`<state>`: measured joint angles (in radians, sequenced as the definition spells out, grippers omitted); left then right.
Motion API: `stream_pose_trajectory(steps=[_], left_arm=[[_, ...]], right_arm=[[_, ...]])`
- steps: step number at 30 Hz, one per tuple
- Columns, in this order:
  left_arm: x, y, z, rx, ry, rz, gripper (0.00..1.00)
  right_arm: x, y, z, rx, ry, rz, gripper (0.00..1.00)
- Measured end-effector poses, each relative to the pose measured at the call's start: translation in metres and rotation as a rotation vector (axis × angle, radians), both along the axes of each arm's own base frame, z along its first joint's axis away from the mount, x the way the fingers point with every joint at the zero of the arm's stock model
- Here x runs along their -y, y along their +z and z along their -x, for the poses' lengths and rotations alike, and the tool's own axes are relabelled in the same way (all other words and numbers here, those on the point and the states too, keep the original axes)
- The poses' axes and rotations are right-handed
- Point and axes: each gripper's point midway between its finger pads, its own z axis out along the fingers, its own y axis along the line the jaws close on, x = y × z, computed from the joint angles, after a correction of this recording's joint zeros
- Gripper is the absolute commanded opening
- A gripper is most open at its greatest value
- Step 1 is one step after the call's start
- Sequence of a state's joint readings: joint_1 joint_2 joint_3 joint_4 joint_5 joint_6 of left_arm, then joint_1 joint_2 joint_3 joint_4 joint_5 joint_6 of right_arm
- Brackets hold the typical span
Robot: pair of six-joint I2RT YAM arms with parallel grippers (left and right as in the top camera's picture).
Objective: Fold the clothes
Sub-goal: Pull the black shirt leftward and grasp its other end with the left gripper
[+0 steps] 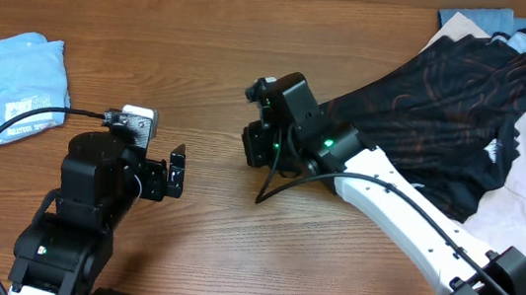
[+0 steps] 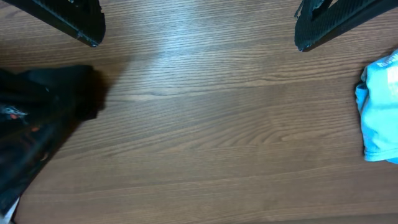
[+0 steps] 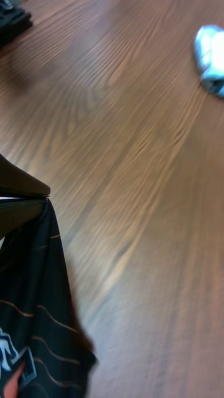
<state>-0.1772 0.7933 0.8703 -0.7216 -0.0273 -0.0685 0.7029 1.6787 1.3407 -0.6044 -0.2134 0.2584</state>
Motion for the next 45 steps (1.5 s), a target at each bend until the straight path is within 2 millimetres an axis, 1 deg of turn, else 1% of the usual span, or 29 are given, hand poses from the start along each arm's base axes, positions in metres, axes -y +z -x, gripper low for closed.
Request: stream_pose_trajectory(steps=[1, 2, 3, 4, 5, 8, 10, 13, 16, 19, 22, 24, 27, 28, 32, 33, 35, 37, 38, 39, 40, 41, 43, 45], left_arm=[[0.0, 0.0, 0.0, 0.0, 0.0, 0.0, 1.0], [0.0, 0.0, 0.0, 0.0, 0.0, 0.0, 1.0], [0.0, 0.0, 0.0, 0.0, 0.0, 0.0, 1.0], [0.0, 0.0, 0.0, 0.0, 0.0, 0.0, 1.0], [0.0, 0.0, 0.0, 0.0, 0.0, 0.0, 1.0], [0.0, 0.0, 0.0, 0.001, 0.0, 0.0, 1.0], [0.001, 0.0, 0.0, 0.0, -0.003, 0.002, 1.0], [0.006, 0.0, 0.0, -0.003, -0.028, 0.021, 1.0], [0.013, -0.005, -0.001, -0.028, -0.06, 0.041, 1.0], [0.026, -0.019, -0.008, -0.085, -0.103, 0.057, 1.0], [0.047, -0.038, -0.019, -0.149, -0.173, 0.072, 1.0], [0.064, -0.056, -0.027, -0.199, -0.217, 0.079, 1.0], [0.088, -0.084, -0.042, -0.264, -0.263, 0.089, 1.0], [0.095, -0.094, -0.047, -0.285, -0.269, 0.096, 1.0], [0.117, -0.134, -0.068, -0.352, -0.279, 0.157, 1.0], [0.123, -0.145, -0.072, -0.373, -0.282, 0.182, 0.98], [0.133, -0.163, -0.079, -0.405, -0.286, 0.231, 0.9], [0.142, -0.18, -0.081, -0.442, -0.289, 0.276, 0.73], [0.146, -0.189, -0.081, -0.465, -0.289, 0.297, 0.61], [0.148, -0.196, -0.081, -0.482, -0.288, 0.316, 0.47], [0.151, -0.201, -0.081, -0.497, -0.289, 0.333, 0.13], [0.153, -0.205, -0.08, -0.508, -0.294, 0.342, 0.04], [0.156, -0.209, -0.078, -0.53, -0.297, 0.366, 0.04], [0.159, -0.208, -0.076, -0.538, -0.304, 0.382, 0.04]], right_arm=[[-0.003, 0.003, -0.003, 0.02, -0.001, -0.011, 0.04], [-0.004, 0.006, -0.007, 0.041, -0.01, -0.014, 0.1], [-0.002, 0.007, -0.01, 0.051, -0.024, -0.011, 0.22], [0.001, 0.008, -0.015, 0.065, -0.042, 0.0, 0.41], [0.003, 0.011, -0.02, 0.081, -0.063, 0.008, 0.56], [0.017, 0.028, -0.04, 0.141, -0.133, 0.035, 0.99], [0.035, 0.042, -0.056, 0.171, -0.195, 0.069, 1.0], [0.07, 0.057, -0.073, 0.181, -0.298, 0.132, 1.0], [0.114, 0.061, -0.079, 0.152, -0.393, 0.213, 1.0], [0.159, 0.063, -0.076, 0.108, -0.488, 0.269, 1.0], [0.202, 0.073, -0.069, 0.076, -0.59, 0.289, 1.0], [0.23, 0.082, -0.063, 0.063, -0.654, 0.293, 1.0], [0.265, 0.094, -0.05, 0.049, -0.74, 0.299, 1.0], [0.276, 0.097, -0.045, 0.042, -0.767, 0.302, 1.0], [0.307, 0.102, -0.03, 0.01, -0.846, 0.315, 1.0], [0.311, 0.102, -0.029, 0.004, -0.857, 0.318, 1.0], [0.318, 0.1, -0.025, -0.014, -0.876, 0.326, 1.0], [0.323, 0.099, -0.023, -0.026, -0.887, 0.332, 1.0], [0.325, 0.099, -0.022, -0.03, -0.892, 0.334, 1.0], [0.326, 0.099, -0.022, -0.031, -0.897, 0.334, 1.0], [0.327, 0.099, -0.022, -0.03, -0.897, 0.335, 1.0], [0.327, 0.099, -0.022, -0.031, -0.897, 0.334, 1.0], [0.327, 0.099, -0.022, -0.031, -0.897, 0.334, 1.0], [0.327, 0.099, -0.022, -0.031, -0.898, 0.334, 1.0]])
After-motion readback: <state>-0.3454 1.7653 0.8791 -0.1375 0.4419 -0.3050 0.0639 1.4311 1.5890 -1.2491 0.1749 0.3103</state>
